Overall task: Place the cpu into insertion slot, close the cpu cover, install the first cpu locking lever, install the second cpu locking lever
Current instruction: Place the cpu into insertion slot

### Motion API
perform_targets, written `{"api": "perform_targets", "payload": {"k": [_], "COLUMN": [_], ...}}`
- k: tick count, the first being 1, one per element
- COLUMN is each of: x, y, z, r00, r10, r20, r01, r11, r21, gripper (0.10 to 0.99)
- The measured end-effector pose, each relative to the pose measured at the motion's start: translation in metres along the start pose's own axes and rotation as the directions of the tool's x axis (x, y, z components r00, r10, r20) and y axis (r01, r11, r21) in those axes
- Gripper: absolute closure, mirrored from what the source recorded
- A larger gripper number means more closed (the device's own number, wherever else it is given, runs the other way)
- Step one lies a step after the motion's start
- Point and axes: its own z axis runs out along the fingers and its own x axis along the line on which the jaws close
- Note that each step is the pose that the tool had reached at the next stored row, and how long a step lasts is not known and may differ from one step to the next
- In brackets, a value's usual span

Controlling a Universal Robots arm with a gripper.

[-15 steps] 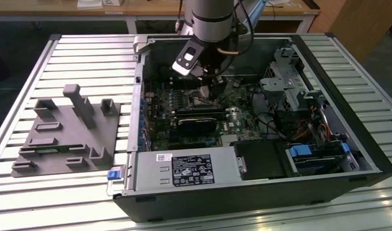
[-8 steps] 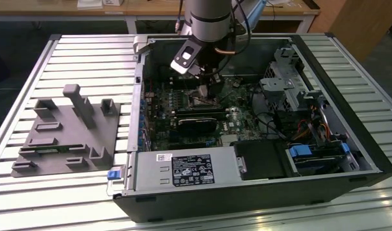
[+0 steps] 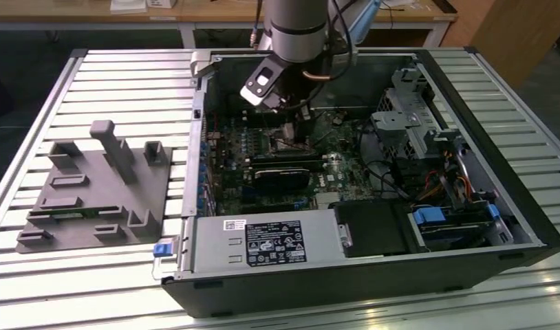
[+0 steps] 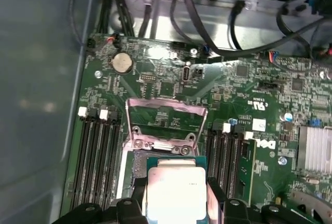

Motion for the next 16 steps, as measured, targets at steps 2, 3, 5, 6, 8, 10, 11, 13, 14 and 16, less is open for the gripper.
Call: {"api": "perform_targets", "payload": {"k": [2, 3, 5, 6, 8, 10, 11, 13, 14, 16], "x": [0.0003, 0.0005, 0.0012, 0.002, 0.0041, 0.0063, 0.0074, 0.0088, 0.0093, 0.0095], "y": [-0.0004, -0.0007, -0.0013, -0.0018, -0.0024, -0.0036, -0.0044, -0.0059, -0.0063, -0.0066], "z": [0.0014, 0.0022, 0.0037, 0.0047, 0.0063, 0.0079, 0.0089, 0.0111, 0.0122, 0.014], "r00": [0.9997, 0.9994, 0.9985, 0.998, 0.9974, 0.9972, 0.9971, 0.997, 0.997, 0.997], "r10": [0.024, 0.036, 0.054, 0.064, 0.071, 0.075, 0.076, 0.077, 0.077, 0.077], "r20": [0.0026, 0.0038, 0.0056, 0.0065, 0.0072, 0.0074, 0.0074, 0.0075, 0.0076, 0.0076], "r01": [-0.024, -0.036, -0.054, -0.064, -0.071, -0.075, -0.076, -0.077, -0.077, -0.077], "r11": [0.9997, 0.9994, 0.9985, 0.998, 0.9975, 0.9972, 0.9971, 0.9971, 0.997, 0.997], "r21": [0.0, -0.001, -0.001, -0.001, -0.001, -0.001, -0.001, -0.001, 0.0, 0.001], "gripper": [0.545, 0.545, 0.545, 0.545, 0.545, 0.545, 0.545, 0.545, 0.545, 0.545]}}
